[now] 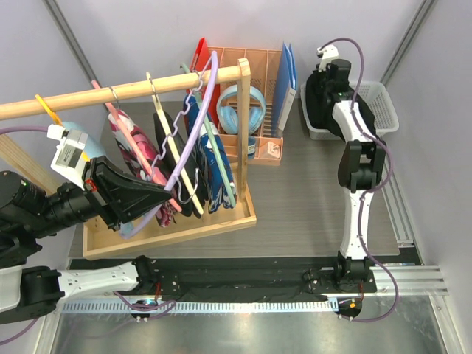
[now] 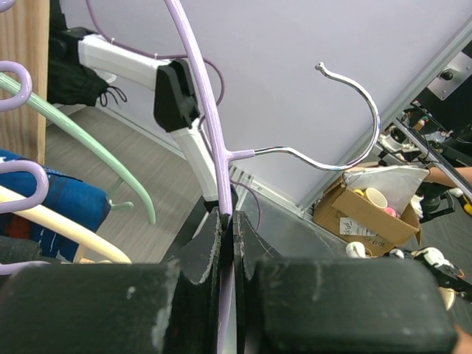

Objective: Remove the trousers from the hanger

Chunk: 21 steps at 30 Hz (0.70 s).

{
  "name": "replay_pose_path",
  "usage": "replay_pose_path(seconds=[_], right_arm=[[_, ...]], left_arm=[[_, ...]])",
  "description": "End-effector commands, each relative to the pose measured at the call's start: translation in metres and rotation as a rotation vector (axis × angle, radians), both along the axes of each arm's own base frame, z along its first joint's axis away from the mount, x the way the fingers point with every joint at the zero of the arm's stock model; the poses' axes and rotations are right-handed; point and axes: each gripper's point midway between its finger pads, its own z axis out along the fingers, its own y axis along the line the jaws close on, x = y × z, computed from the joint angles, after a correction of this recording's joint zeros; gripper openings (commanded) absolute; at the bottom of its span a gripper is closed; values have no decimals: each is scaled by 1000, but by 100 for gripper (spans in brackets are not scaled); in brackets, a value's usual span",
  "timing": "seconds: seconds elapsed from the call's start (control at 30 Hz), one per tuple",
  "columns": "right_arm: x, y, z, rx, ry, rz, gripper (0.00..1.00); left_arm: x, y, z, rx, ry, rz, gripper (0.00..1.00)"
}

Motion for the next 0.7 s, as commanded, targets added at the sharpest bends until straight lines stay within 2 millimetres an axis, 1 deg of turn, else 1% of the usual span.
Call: replay_pose_path(seconds=[0.0,0.03,0.07,0.1,0.13,0.17,0.2,0.3,0.33,0.4,0.43,0.47,0.5,0.53,0.57,0.6,0.67], right_arm=[[24,23,26,139,-116,84,1],[28,25,14,161,-103,85,1],[27,47,6,196,-85,108,1],[31,47,13,223,-130,105,1],[31,50,11,259,-133,102,1],[31,48,3,260,-129,94,1],[32,47,2,285,-126,75,2],[33,38,-7,319,-104,16,21],[33,35,-3,335,-104,-8,37],[28,30,-5,358,-66,-60,50],[24,29,-5,387,-42,-86,59],[16,27,4,408,-20,-113,63],[12,17,8,418,-18,-182,66],[5,14,13,439,-4,-217,69],[-8,11,21,480,32,-264,70],[-17,8,30,501,36,-296,70],[-39,9,21,553,115,-348,73]], left_arm=[[4,4,20,-68,-38,26,0],[5,2,18,-62,-36,28,0],[5,1,17,-58,-33,29,0],[6,0,15,-50,-29,31,0],[7,-1,14,-46,-27,31,0],[7,-1,13,-42,-25,32,0],[7,0,13,-41,-24,35,0],[8,1,10,-34,-20,40,0],[7,3,10,-35,-21,41,0],[7,3,8,-31,-17,43,0],[7,4,8,-32,-14,44,0],[7,4,7,-32,-12,45,0],[7,5,7,-34,-7,48,0],[7,5,6,-36,2,50,0],[6,7,7,-46,4,49,0],[6,7,6,-51,14,49,0],[5,8,6,-68,40,49,0]])
